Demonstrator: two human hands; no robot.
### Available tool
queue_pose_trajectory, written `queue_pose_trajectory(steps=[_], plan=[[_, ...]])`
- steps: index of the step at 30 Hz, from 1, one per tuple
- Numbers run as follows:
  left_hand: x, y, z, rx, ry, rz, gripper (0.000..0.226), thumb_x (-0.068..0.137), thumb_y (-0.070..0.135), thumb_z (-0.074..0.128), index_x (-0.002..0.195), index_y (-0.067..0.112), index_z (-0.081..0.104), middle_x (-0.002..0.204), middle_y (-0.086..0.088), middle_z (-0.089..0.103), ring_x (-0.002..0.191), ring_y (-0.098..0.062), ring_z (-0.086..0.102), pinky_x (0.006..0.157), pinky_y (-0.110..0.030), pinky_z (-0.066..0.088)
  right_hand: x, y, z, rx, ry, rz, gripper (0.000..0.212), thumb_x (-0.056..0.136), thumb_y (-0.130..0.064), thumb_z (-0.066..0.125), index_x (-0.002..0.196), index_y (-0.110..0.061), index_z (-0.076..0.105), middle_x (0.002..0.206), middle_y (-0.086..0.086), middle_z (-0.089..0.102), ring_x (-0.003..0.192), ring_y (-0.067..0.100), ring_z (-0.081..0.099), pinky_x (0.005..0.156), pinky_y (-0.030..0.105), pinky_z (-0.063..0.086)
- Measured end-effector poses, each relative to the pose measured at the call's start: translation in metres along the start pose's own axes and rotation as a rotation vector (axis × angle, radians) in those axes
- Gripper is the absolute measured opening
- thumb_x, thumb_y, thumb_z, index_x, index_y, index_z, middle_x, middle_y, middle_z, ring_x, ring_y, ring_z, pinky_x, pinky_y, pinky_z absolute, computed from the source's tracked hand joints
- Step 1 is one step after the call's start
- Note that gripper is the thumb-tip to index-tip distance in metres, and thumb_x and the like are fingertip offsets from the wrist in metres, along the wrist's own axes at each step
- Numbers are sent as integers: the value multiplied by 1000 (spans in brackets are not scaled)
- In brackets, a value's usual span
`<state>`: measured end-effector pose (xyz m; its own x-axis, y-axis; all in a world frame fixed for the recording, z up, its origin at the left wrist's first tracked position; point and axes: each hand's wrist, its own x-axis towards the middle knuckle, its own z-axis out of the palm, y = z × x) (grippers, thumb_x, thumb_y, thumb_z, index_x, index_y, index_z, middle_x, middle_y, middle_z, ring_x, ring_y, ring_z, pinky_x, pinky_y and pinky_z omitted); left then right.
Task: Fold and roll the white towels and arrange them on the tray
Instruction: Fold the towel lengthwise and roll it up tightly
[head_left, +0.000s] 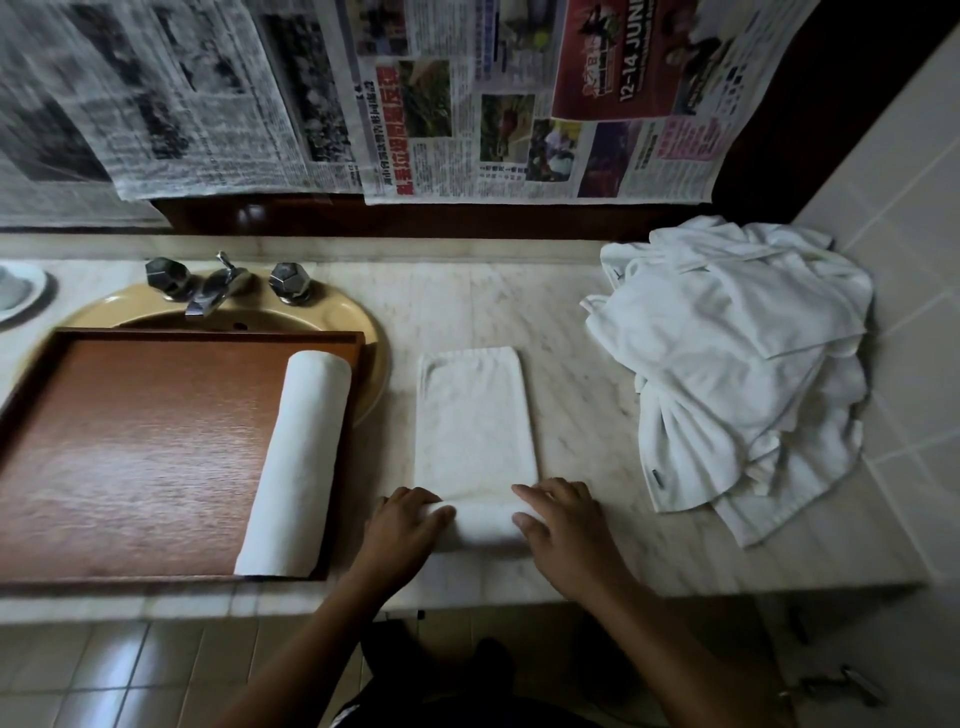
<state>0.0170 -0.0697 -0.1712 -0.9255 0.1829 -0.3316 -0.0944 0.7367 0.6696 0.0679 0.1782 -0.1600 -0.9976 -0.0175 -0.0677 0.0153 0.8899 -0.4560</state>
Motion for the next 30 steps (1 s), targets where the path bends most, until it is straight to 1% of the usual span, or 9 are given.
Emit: queue_pose_trajectory(steps=[3, 7, 10, 12, 14, 18, 20, 23, 30], plan=[[3, 6, -1, -84, -3, -45, 59, 73, 72, 49, 104, 28, 73, 104, 2, 65, 102, -21, 60, 86, -33, 45, -19, -16, 8, -30, 181, -119, 37, 97, -33, 57, 133, -28, 66, 136, -3, 58, 125, 20, 50, 100, 37, 47], [4, 10, -3, -198, 27, -90, 28, 87, 50, 70, 98, 25, 73, 100, 6, 69, 97, -16, 65, 71, -23, 43, -34, -21, 32, -129, 165, -228, 56, 91, -17, 65, 146, -21, 55, 153, 8, 48, 144, 30, 40, 116, 47, 40], [3, 12, -1, -233, 61, -116, 25, 92, 45, 71, 104, 23, 68, 108, 1, 69, 101, -20, 65, 77, -32, 50, -31, -17, 37, -149, 121, -238, 68, 91, -11, 61, 156, -19, 41, 164, 8, 35, 154, 31, 24, 123, 46, 28], [-1, 12, 1, -81, 148, -61, 40, 95, 52, 62, 122, 22, 61, 126, -5, 59, 112, -25, 58, 88, -39, 49, -26, -16, 35, -151, 97, -231, 72, 90, -10, 60, 158, -20, 37, 165, 7, 32, 155, 31, 21, 124, 45, 25], [-10, 14, 4, 163, 263, 109, 50, 95, 55, 56, 135, 26, 52, 137, -2, 51, 123, -25, 50, 97, -47, 45, -18, -15, 33, -154, 73, -231, 77, 86, -8, 62, 158, -19, 37, 164, 8, 34, 154, 33, 24, 123, 46, 27], [-17, 12, 18, 439, 220, 443, 62, 94, 53, 53, 147, 22, 47, 152, -5, 48, 141, -28, 43, 110, -50, 40, 1, -13, 27, -197, 34, -217, 70, 89, -24, 60, 156, -18, 39, 158, 8, 43, 148, 32, 34, 119, 46, 35], [-11, 1, 23, 513, 144, 470, 69, 95, 55, 49, 153, 20, 41, 157, -6, 44, 147, -31, 39, 113, -53, 39, 9, -13, 23, -204, 6, -207, 66, 93, -38, 51, 156, -20, 39, 156, 6, 44, 145, 29, 37, 119, 45, 36], [4, -9, 15, 522, 38, 457, 76, 95, 52, 50, 161, 24, 27, 165, -3, 32, 153, -29, 27, 119, -52, 32, 22, -15, 15, -237, -61, -207, 71, 92, -46, 55, 157, -23, 35, 153, 4, 45, 141, 27, 40, 116, 44, 39], [18, 3, -10, 526, -57, 488, 70, 93, 57, 46, 155, 27, 32, 152, 4, 42, 140, -21, 38, 110, -45, 37, 36, -22, 0, -223, -237, -165, 69, 96, -50, 57, 155, -26, 30, 144, 0, 43, 130, 25, 41, 105, 41, 42]])
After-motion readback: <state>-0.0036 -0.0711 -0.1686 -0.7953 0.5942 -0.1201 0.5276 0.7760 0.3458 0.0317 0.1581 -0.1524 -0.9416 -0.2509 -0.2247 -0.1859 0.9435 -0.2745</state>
